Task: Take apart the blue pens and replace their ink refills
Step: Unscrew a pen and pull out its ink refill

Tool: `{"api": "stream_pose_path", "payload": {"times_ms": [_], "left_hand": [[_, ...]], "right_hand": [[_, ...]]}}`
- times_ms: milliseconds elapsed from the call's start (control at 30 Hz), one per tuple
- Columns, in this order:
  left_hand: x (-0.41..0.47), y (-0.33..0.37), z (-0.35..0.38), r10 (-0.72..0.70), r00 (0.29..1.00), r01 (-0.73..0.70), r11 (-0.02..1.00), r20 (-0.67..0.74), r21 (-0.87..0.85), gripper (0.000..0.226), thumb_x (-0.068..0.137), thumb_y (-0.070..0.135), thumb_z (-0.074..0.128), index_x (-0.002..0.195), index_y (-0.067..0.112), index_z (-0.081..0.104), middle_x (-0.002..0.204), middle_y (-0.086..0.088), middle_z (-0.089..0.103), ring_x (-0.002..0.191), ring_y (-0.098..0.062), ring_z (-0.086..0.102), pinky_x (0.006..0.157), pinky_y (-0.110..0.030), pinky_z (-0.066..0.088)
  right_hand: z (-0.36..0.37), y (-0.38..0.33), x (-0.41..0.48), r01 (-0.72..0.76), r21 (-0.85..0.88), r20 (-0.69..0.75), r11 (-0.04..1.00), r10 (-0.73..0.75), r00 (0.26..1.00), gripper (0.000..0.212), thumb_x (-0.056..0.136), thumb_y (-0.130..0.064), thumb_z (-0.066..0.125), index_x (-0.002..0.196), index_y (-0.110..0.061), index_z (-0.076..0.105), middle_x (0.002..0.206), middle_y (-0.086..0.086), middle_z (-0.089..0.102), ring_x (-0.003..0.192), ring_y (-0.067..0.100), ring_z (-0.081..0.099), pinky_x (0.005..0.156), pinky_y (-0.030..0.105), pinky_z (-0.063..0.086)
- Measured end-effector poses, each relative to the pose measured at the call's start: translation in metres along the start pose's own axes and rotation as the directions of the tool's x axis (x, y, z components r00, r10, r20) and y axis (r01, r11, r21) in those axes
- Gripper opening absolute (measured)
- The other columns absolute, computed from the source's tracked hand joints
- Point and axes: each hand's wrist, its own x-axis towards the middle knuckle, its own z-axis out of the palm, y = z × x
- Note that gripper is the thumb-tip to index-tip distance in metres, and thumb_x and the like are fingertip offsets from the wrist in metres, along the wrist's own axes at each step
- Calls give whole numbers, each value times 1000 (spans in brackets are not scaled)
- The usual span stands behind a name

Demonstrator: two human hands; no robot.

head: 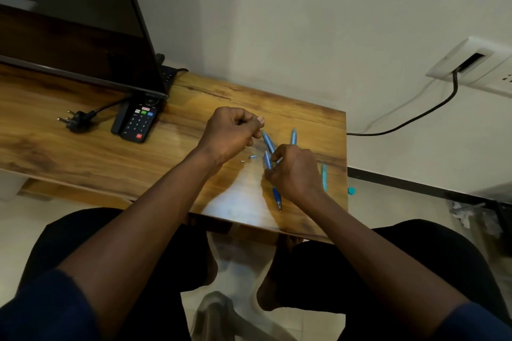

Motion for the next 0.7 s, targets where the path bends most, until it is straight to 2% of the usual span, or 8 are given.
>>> {"api": "stream_pose_path", "payload": {"times_ms": [67, 133, 233, 333, 467, 700], "left_hand": [[0, 4, -1, 7, 1000, -7, 1000, -7, -6, 16, 102, 27, 67, 93, 16, 76, 84, 1, 76, 65, -3, 62, 61, -19, 50], [1, 10, -2, 21, 1000, -22, 999, -22, -31, 16, 102, 27, 68, 93, 17, 76, 83, 1, 76, 65, -3, 62, 61, -19, 52], [2, 20, 0, 75, 992, -85, 991, -105, -99, 18, 102, 30, 67, 94, 16, 76, 85, 1, 77, 68, -5, 64, 63, -23, 54], [2, 29, 5, 153, 965, -194, 962, -214, -190, 18, 104, 29, 65, 97, 15, 73, 91, 1, 80, 74, -6, 70, 64, -22, 56], [0, 34, 14, 237, 928, -309, 920, -286, -242, 14, 105, 23, 63, 101, 12, 70, 92, -4, 81, 74, -12, 72, 66, -26, 59], [-5, 37, 28, 354, 888, -426, 873, -293, -238, 13, 106, 17, 62, 105, 5, 69, 93, -10, 80, 77, -23, 77, 70, -33, 63]], "right_hand": [[-11, 0, -2, -6, 98, -3, 995, 6, 1000, 39, 83, -24, 85, 117, -13, 71, 95, 4, 77, 76, 14, 72, 74, 35, 62], [-24, 0, -5, 5, 202, -22, 979, 0, 1000, 37, 84, -21, 83, 118, -9, 73, 86, 1, 78, 71, 10, 73, 76, 36, 62], [-45, 4, -8, 22, 322, -70, 946, 0, 998, 26, 82, -18, 83, 107, -16, 77, 76, -7, 75, 68, 5, 71, 71, 33, 62], [-56, 10, -8, 49, 377, -125, 925, -2, 992, 21, 80, -18, 84, 99, -23, 76, 80, -10, 73, 73, 6, 71, 71, 36, 63], [-62, 20, -9, 104, 386, -199, 917, -28, 980, 20, 82, -18, 84, 97, -26, 74, 84, -12, 72, 78, 5, 69, 73, 35, 63], [-65, 28, -8, 161, 327, -217, 931, -92, 972, 21, 86, -21, 82, 105, -26, 72, 91, -13, 71, 83, 6, 68, 77, 36, 63]]}}
